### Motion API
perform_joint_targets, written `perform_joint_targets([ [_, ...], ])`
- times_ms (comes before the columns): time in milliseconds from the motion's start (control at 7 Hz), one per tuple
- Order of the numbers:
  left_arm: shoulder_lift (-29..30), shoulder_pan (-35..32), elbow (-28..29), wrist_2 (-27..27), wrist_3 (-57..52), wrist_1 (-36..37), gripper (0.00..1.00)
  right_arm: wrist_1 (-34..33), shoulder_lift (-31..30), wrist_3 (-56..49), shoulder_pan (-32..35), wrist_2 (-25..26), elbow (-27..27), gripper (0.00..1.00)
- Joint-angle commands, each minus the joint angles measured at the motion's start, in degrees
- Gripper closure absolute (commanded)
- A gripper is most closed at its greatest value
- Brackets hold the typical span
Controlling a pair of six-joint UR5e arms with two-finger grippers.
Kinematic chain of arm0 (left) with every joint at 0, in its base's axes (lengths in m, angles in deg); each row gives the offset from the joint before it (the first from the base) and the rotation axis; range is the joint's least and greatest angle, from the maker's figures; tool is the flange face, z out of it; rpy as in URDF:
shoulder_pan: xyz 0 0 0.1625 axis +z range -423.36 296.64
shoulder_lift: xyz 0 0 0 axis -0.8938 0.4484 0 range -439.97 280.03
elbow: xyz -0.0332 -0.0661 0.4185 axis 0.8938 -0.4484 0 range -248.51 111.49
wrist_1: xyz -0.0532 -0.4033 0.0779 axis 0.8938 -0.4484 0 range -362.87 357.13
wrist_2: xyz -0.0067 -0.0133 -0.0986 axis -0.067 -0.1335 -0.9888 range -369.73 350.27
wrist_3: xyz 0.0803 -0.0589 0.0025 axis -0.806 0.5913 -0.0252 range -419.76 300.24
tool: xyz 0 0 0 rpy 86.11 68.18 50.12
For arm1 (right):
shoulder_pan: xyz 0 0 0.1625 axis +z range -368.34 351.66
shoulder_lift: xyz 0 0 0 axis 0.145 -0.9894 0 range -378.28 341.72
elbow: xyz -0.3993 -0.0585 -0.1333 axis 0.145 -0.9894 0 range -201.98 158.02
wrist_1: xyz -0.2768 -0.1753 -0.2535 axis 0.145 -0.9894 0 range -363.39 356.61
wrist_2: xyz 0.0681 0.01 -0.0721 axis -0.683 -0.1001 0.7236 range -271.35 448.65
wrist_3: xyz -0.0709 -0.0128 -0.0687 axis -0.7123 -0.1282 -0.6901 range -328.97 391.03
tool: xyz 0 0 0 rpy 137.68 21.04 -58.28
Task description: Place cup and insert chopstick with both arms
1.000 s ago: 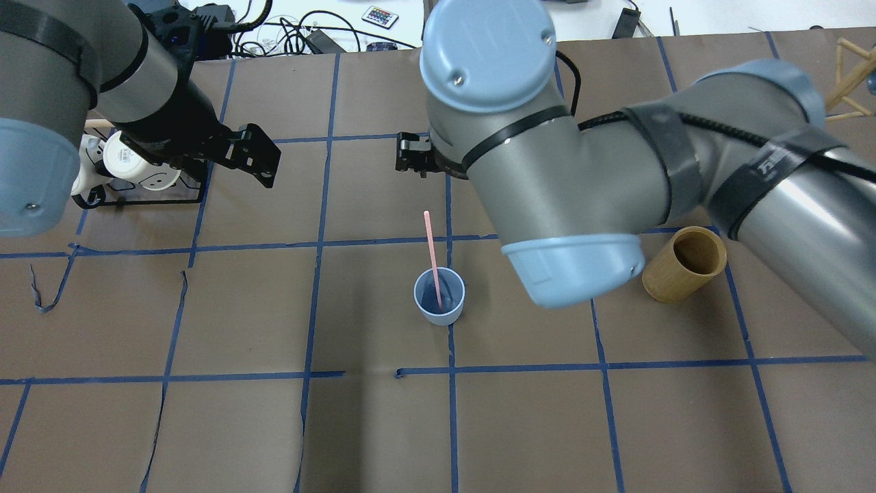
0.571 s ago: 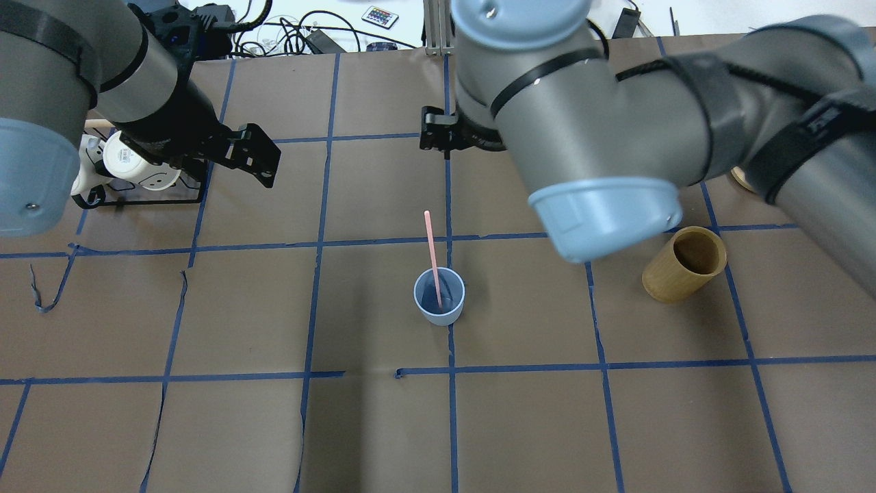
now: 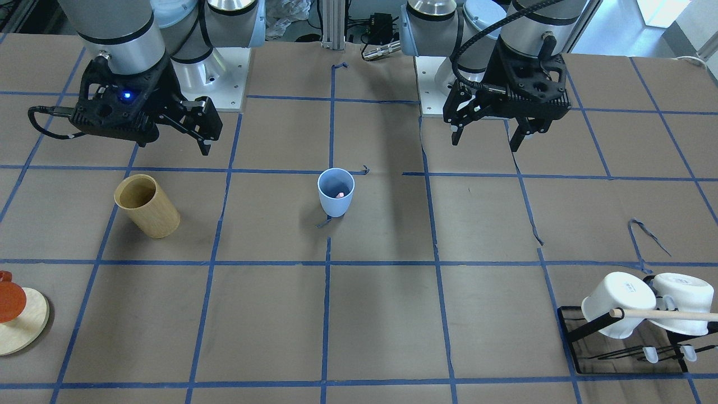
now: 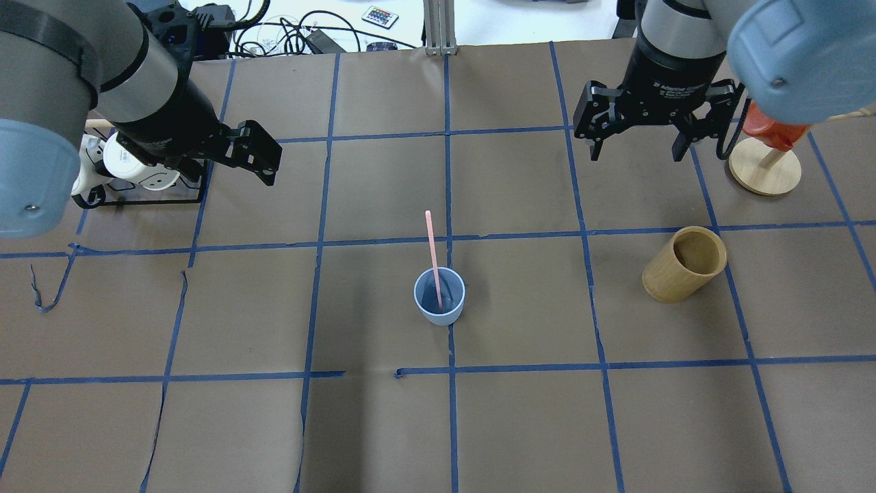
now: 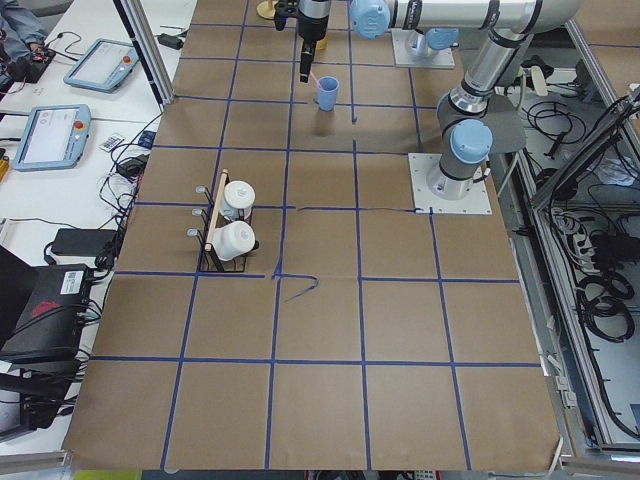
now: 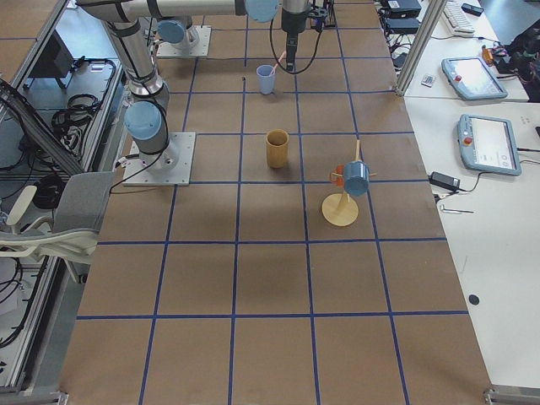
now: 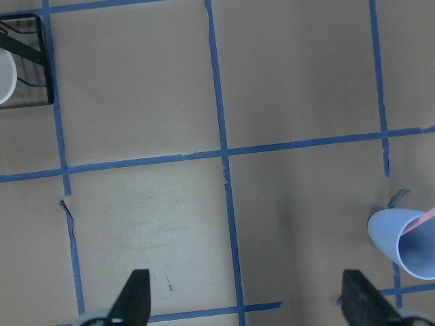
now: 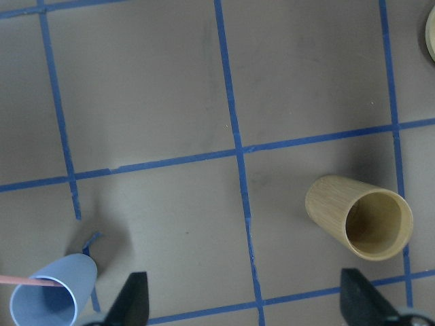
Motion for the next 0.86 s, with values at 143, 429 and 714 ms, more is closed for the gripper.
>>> perform_joint_targets([
  [143,0.12,0.0,0.0,-0.47,0.13,0.02,0.0,6.72,-1.17,-6.65,-6.08,-2.49,0.07,0.0],
  [429,0.12,0.0,0.09,-0.21,0.13,0.02,0.0,8.06,-2.31,-6.4,-6.02,-1.98,0.07,0.0],
  [714,0.12,0.0,0.0,-0.21,0.13,0.02,0.0,8.06,-2.49,-6.31,-5.93,-1.98,0.33,0.0],
])
